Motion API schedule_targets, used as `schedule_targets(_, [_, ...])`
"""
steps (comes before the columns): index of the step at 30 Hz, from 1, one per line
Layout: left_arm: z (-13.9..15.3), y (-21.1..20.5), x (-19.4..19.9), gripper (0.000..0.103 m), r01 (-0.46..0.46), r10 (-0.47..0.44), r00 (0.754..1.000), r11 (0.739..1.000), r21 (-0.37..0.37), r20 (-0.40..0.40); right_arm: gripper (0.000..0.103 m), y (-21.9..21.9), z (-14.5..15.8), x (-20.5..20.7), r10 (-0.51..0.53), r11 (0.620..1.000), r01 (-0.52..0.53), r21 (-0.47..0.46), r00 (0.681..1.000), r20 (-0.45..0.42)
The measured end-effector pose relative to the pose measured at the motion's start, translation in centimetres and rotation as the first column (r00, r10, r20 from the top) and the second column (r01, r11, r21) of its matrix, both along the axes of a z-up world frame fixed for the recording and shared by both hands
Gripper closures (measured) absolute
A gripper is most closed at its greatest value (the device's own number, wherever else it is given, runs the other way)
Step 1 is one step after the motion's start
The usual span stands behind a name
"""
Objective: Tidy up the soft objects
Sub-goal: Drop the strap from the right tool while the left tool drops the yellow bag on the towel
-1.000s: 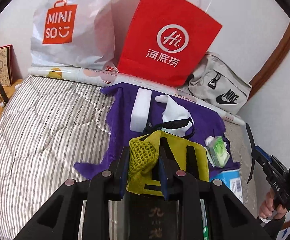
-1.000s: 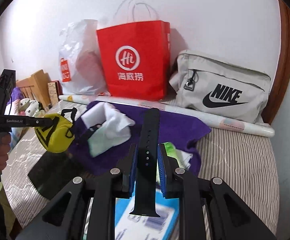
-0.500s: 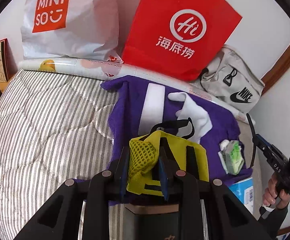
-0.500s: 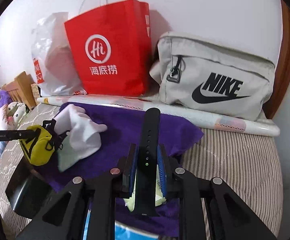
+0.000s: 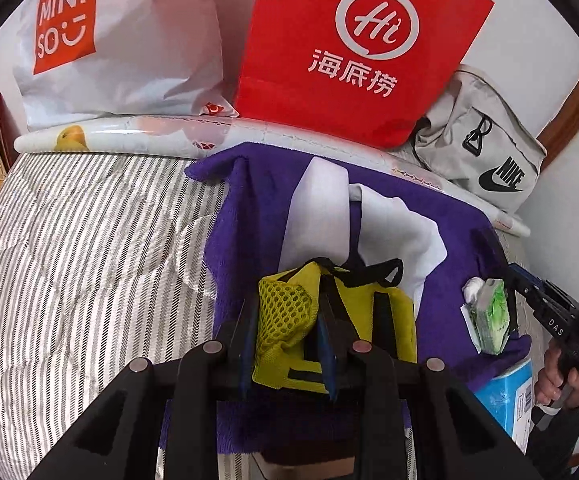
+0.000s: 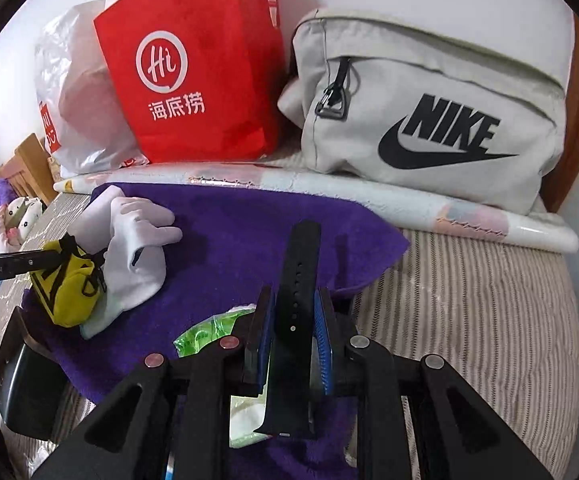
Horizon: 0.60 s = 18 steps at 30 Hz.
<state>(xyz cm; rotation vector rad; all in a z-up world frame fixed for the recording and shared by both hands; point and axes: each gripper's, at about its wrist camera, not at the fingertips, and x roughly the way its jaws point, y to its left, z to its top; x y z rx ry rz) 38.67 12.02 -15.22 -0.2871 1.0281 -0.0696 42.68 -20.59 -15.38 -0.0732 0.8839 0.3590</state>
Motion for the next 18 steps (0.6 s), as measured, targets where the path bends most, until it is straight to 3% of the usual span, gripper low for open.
schedule_targets(11, [0.0,-0.1,0.1,0.076,0.02,-0.02,0.999,1.0,0.008,-0.024,0.081,-0.4,-1.2,0.0,-0.01,0.999,0.012,0.045,0.999,-0.05])
schedule_targets(15, [0.5,-0.1,-0.5,0.073,0.023,-0.022,0.999,1.0,0.0,-0.03,0.06,-0.7,-0.4,-0.9,-0.001,0.998,0.004,0.063,0.999,-0.044])
schedule_targets(18, [1.4,-0.1,-1.5,0.069,0.02,-0.02,1.0,0.999,0.025,-0.019,0.059,-1.0,0.8,-2.0,-0.007,0.998,0.008,0.07,1.0,-0.02])
